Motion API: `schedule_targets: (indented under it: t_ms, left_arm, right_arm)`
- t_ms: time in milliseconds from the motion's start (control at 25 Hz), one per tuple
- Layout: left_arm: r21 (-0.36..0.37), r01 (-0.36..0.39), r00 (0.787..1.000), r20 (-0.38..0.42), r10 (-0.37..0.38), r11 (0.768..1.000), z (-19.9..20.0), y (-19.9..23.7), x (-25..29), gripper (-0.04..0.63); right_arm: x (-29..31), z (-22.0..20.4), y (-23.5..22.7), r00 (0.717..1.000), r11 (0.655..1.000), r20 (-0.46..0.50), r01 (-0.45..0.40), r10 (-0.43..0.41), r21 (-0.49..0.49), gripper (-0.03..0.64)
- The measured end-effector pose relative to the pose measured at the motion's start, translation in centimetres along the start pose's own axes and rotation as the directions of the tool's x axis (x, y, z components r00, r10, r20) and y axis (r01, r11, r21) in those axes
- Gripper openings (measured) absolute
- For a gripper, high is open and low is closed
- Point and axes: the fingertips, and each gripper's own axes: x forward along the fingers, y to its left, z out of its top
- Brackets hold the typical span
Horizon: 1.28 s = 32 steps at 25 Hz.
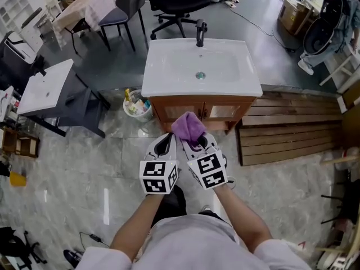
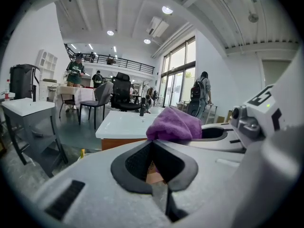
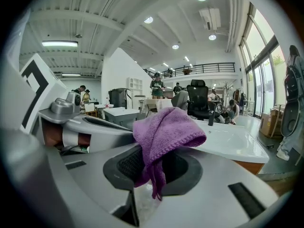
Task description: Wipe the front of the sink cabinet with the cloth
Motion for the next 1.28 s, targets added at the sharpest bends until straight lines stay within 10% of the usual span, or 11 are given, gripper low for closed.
schedule_targets:
  t_ms: [520, 1280]
  left_arm:
    - [-0.022, -0.005, 1.000, 0.008, 0.005, 1.000, -0.5, 11.3, 6.3, 0.006]
    - [-0.042, -0.122, 0.988, 0.095, 0.126, 0.992, -12.1, 16.5, 13.2, 0.006]
  right_arm:
    - [12.5, -0.1, 0.1, 1.000, 0.998, -0.024, -0.009, 0.008, -0.062, 0.077]
    - [23.3, -10.5, 0.3, 0.991, 0.984, 0.069, -0.107, 0.117, -0.142, 0.077]
